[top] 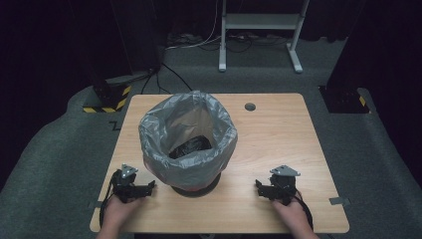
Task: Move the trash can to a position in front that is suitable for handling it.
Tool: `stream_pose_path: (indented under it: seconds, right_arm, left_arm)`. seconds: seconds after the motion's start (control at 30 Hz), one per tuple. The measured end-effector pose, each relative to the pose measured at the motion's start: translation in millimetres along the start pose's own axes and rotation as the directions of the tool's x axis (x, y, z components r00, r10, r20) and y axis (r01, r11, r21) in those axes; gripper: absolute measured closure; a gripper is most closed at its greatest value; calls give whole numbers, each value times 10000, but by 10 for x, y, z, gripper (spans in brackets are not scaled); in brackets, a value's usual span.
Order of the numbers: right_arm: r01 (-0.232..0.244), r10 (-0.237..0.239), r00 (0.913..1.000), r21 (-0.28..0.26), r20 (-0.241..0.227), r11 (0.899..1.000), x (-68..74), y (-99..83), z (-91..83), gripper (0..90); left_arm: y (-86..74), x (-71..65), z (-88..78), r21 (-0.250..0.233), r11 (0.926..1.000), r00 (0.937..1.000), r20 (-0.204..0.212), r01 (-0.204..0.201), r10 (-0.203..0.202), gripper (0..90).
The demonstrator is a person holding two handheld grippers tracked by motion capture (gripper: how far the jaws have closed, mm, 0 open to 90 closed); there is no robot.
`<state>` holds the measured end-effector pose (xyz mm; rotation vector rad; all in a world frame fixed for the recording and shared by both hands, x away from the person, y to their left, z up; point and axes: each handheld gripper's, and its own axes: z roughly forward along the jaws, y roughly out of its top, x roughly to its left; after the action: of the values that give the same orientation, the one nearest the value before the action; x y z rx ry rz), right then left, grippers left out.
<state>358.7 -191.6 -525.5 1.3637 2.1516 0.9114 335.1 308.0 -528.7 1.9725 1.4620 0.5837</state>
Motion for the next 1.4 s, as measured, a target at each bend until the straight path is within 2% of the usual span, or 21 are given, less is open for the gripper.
stream_pose_path:
  seconds: [0.8, 0.87, 0.97, 1.03, 1.13, 1.2, 1.3, 1.4]
  right_arm:
    - [12, -12, 9999, -2, -120, 10000, -12, -3, -3, 118]
    - [25, -25, 9999, 1, -141, 10000, -16, -3, -6, 121]
    - [161, -161, 9999, 13, 43, 9999, -18, 15, -23, 128]
    - [307, -304, 9995, -181, 129, 9994, -19, 35, -50, 128]
    - [288, -286, 9996, -568, 43, 9980, 7, 91, -121, 124]
    - [376, -380, 9993, -768, -33, 9963, 47, 132, -149, 115]
    - [164, -187, 9994, -772, -295, 9969, 144, 226, -161, 114]
    - [302, -321, 9993, -848, -206, 9959, 211, 305, -154, 114]
  left_arm:
    - [7, 8, -4, 73, 10000, 10000, 0, 48, -48, 0]
    - [6, 27, -13, 35, 9998, 9998, 106, 173, -173, 4]
    - [3, 71, -35, -86, 9983, 9982, 181, 569, -568, 16]
    - [6, 85, -46, -155, 9978, 9978, 157, 649, -647, 17]
    - [13, 103, -38, -108, 9975, 9972, 278, 697, -694, 25]
    - [26, 112, -35, -195, 9965, 9964, 260, 814, -808, 33]
    - [74, 112, -57, -418, 9965, 9971, 288, 718, -706, 47]
    - [150, 110, -105, -856, 9915, 9940, 574, 980, -933, 75]
